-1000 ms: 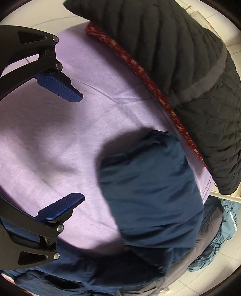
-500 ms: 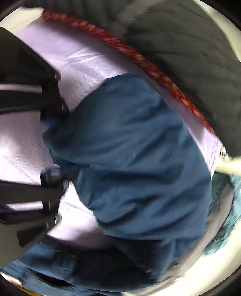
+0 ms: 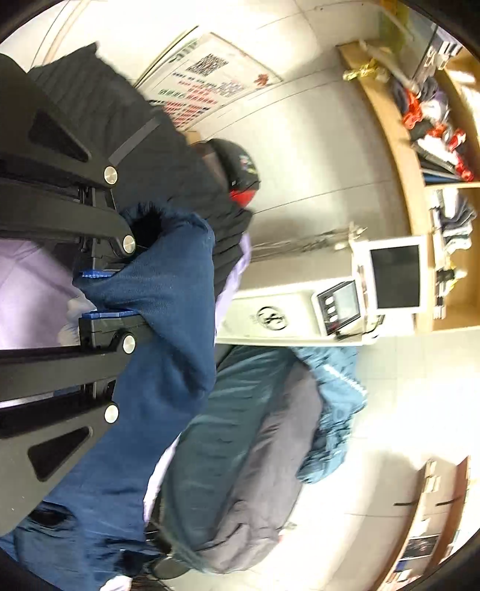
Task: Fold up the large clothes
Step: 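Fold the held sleeve across the jacket body and open the left gripper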
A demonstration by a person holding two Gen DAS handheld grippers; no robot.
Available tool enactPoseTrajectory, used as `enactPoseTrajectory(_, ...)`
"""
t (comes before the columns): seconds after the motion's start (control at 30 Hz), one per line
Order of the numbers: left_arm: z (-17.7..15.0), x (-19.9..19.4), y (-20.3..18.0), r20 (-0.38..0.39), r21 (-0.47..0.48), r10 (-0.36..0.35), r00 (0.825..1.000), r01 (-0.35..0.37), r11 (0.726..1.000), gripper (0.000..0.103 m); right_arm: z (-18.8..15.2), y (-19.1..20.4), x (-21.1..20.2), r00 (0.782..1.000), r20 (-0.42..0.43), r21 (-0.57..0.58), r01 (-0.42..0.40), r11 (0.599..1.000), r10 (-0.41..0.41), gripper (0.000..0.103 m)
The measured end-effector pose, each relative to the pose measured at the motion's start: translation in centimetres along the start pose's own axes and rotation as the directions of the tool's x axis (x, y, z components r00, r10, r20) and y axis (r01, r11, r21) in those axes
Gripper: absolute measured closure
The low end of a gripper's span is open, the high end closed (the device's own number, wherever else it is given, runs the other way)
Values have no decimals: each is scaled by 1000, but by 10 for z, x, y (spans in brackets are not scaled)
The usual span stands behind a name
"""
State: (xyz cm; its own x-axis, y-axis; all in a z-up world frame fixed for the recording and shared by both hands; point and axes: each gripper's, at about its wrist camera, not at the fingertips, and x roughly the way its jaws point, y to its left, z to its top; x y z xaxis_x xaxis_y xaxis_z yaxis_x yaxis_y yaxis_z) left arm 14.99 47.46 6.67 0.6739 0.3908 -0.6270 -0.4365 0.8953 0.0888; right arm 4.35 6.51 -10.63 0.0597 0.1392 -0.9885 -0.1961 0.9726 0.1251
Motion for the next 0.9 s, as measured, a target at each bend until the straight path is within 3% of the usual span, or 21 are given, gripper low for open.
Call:
enactPoseTrajectory(0.1, -1, 12, -3, -33, 17, 48, 998, -48, 999, 92, 3, 1, -4, 1000, 11, -6, -11, 1000, 11, 6)
enactPoseTrajectory(0.2, -19, 23, -7, -111, -11, 38, 993, -40, 999, 92, -4, -12, -10, 1000, 25, 12, -16, 1000, 16, 6)
enactPoseTrajectory(0.3, -39, 21, -20, -150, 21, 43, 988, -40, 999, 92, -10, -23, -15, 999, 29, 44, -14, 999, 13, 6)
enactPoseTrajectory(0.43, -53, 23, -58, -176, 50, -35, 984, 44, 998, 92, -21, -37, -12, 1000, 27, 95, -10, 995, 7, 6)
enactPoseTrajectory(0.53, -47, 5, -113, -150, 133, -122, 981, 142, 981, 92, -27, -52, -15, 999, 37, 130, -12, 991, 7, 6)
enactPoseTrajectory(0.63, -40, -19, -169, -121, 207, -215, 969, 237, 949, 92, -32, -66, -20, 998, 55, 163, -17, 986, 8, 6)
enactPoseTrajectory(0.7, -40, -42, -219, -112, 284, -301, 947, 321, 904, 92, -35, -72, -22, 998, 64, 188, -19, 982, 7, 6)
enactPoseTrajectory(0.77, -48, -61, -264, -121, 340, -370, 921, 389, 857, 92, -41, -79, -25, 997, 71, 213, -21, 977, 6, 6)
enactPoseTrajectory(0.83, -65, -75, -314, -165, 372, -445, 880, 474, 798, 92, -46, -88, -27, 997, 77, 243, -22, 970, 3, 6)
enactPoseTrajectory(0.9, -88, -86, -355, -212, 399, -483, 849, 527, 751, 92, -50, -95, -26, 997, 78, 267, -18, 963, -3, 6)
